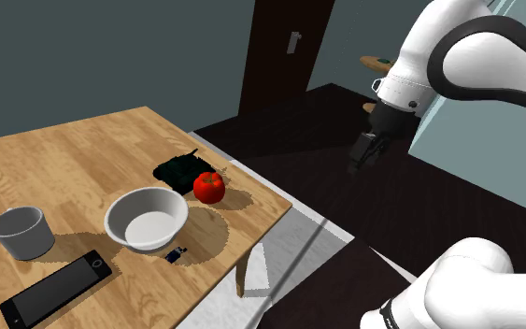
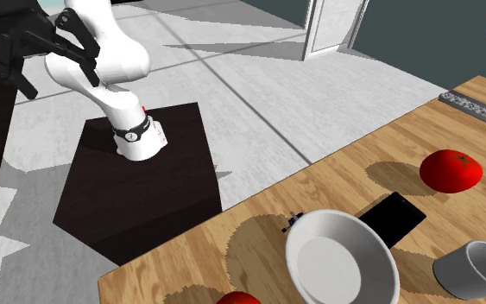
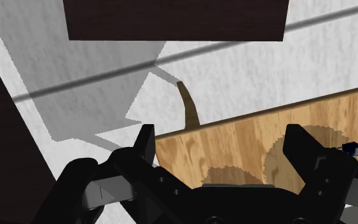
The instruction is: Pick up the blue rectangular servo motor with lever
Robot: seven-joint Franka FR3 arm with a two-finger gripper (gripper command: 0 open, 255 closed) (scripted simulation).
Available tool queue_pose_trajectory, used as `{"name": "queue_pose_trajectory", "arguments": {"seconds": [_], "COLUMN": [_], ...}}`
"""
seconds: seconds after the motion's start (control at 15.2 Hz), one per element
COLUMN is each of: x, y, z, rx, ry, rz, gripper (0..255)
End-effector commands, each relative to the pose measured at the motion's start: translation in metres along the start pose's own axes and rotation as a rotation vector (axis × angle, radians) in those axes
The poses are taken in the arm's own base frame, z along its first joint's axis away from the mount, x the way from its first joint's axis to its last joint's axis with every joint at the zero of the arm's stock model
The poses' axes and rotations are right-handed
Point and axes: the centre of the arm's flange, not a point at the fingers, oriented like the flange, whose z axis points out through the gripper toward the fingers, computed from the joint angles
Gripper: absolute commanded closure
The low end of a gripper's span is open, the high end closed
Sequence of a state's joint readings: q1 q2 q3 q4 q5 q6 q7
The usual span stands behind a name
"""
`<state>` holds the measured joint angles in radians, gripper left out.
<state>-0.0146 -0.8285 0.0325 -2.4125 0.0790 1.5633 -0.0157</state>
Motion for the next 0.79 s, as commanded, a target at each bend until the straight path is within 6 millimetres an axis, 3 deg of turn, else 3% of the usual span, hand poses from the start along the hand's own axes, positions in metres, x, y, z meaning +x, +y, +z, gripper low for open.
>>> {"name": "queue_pose_trajectory", "arguments": {"seconds": [0.0,0.73], "x": [0.000,0.066], "y": [0.000,-0.102], "z": [0.000,0.084], "rx": [0.000,-0.024], "ry": [0.000,0.004], "rz": [0.000,-0.067], "gripper": [0,0]}}
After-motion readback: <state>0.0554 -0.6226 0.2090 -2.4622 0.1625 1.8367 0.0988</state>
